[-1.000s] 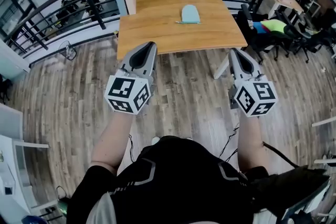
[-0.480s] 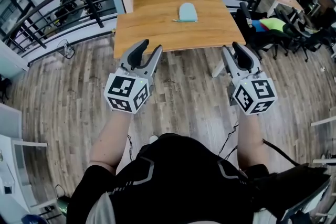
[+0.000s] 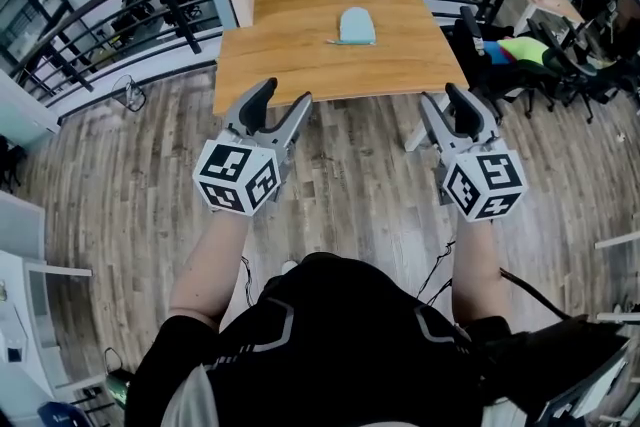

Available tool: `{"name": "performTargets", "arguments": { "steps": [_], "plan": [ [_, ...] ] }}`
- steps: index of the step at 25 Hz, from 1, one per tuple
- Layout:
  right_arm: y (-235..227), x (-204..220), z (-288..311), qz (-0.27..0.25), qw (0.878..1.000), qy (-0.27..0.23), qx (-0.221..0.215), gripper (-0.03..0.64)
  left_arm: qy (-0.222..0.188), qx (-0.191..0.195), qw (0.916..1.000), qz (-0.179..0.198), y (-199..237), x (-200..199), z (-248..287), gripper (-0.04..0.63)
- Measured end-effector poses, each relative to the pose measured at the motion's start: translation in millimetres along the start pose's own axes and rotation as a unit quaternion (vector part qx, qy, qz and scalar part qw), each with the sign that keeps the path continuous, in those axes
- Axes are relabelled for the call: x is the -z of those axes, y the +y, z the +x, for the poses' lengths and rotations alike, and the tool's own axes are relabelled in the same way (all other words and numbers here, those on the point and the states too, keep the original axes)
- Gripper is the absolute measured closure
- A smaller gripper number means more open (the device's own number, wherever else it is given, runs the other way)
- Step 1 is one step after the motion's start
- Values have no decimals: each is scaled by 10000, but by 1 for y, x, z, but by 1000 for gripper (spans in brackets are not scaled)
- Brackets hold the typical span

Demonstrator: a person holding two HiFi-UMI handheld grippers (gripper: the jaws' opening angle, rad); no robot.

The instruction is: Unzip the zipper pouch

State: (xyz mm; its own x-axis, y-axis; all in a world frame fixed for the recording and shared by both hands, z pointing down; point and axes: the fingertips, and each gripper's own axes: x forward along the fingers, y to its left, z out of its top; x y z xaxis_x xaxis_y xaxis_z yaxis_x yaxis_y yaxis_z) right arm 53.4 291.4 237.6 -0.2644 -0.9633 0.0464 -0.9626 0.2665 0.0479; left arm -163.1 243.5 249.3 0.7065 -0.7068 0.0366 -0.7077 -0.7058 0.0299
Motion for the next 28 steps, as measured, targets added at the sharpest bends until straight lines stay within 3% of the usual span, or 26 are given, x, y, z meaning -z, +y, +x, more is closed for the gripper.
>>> {"name": "performTargets", "arguments": {
  "steps": [8,14,28],
  "plan": [
    [-34,11,-1,63,9999,3,-114,408,30,-92,9999,-139,-11,10,23,337],
    [-49,28,17,229,9994,57,-266,409,162,74,9997,-189,-14,22,47,344],
    [-71,25,143,-106,9993,357,-24,408,-17,477,9988,-96,92,19,153,336]
  ]
}}
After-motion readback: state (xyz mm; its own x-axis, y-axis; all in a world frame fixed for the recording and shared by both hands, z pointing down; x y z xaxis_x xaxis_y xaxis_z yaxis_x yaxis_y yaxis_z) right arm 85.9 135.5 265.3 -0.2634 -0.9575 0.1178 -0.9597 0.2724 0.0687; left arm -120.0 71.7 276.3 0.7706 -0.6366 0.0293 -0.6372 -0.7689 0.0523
